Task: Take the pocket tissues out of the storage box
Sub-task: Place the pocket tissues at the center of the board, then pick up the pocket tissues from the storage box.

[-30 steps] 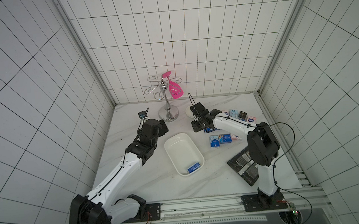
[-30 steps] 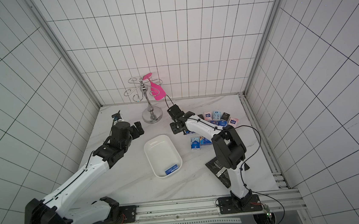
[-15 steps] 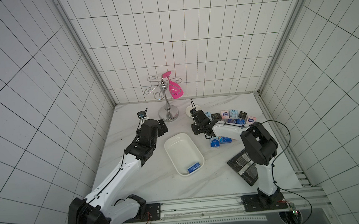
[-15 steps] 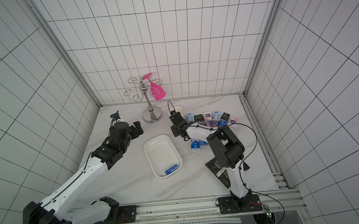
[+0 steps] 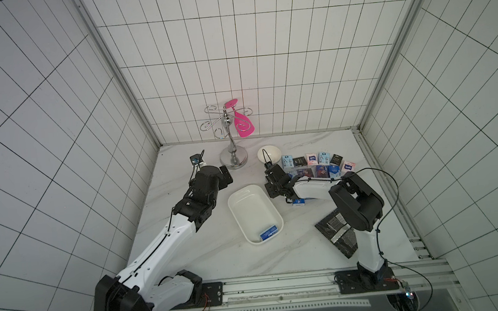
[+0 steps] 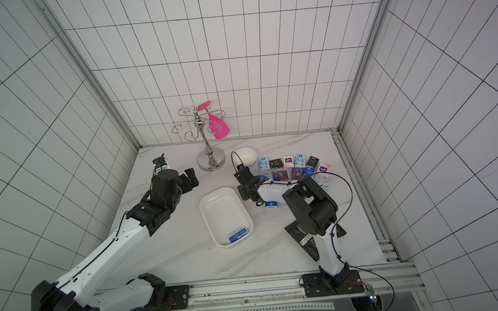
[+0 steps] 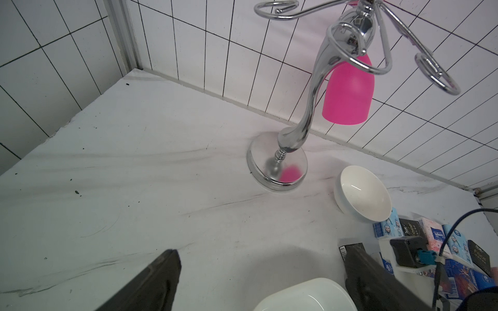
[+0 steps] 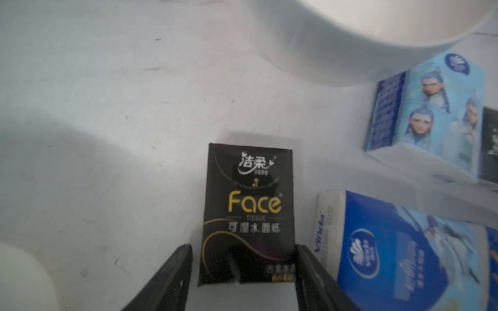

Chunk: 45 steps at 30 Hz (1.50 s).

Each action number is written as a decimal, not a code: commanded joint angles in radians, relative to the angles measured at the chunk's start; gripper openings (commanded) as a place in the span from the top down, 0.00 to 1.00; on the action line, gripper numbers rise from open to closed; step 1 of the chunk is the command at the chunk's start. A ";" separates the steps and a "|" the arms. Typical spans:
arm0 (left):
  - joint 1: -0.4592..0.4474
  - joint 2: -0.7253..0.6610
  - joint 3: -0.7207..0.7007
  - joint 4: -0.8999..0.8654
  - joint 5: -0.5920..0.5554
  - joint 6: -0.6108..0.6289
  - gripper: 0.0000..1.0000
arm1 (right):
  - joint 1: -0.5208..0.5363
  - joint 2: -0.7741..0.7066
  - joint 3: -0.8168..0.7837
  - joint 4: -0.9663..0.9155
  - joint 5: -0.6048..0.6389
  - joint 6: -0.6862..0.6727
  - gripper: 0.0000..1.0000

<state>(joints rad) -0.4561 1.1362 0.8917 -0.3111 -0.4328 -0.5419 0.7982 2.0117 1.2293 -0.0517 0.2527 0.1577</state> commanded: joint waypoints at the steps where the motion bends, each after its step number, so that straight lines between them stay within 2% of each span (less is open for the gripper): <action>1: 0.004 -0.003 -0.009 0.007 0.005 -0.001 0.01 | 0.010 -0.046 0.005 -0.047 0.041 0.008 0.37; 11: 0.004 0.003 -0.006 0.007 0.000 0.003 0.02 | 0.032 -0.128 0.086 -0.170 0.042 0.001 0.37; 15: 0.004 0.011 -0.006 0.011 0.002 0.002 0.01 | 0.070 -0.169 0.159 -0.337 0.008 -0.020 0.36; 20: 0.005 0.015 -0.005 0.010 -0.007 0.001 0.01 | 0.180 -0.244 0.223 -0.565 -0.014 0.035 0.37; 26: 0.029 0.013 -0.005 0.000 -0.012 -0.009 0.01 | 0.311 -0.341 0.112 -0.591 -0.102 0.113 0.36; 32: 0.044 -0.008 -0.008 -0.009 -0.004 -0.010 0.01 | 0.363 -0.364 0.028 -0.570 -0.226 -0.035 0.36; 37: 0.051 -0.024 -0.011 -0.013 -0.003 -0.009 0.02 | 0.358 -0.357 -0.014 -0.601 -0.245 -0.138 0.41; 45: 0.051 -0.021 -0.009 -0.011 0.005 -0.012 0.01 | 0.362 -0.330 -0.045 -0.627 -0.304 -0.179 0.42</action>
<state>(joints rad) -0.4095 1.1278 0.8917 -0.3149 -0.4332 -0.5499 1.1587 1.6562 1.2129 -0.6464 -0.0227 0.0147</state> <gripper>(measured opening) 0.986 0.578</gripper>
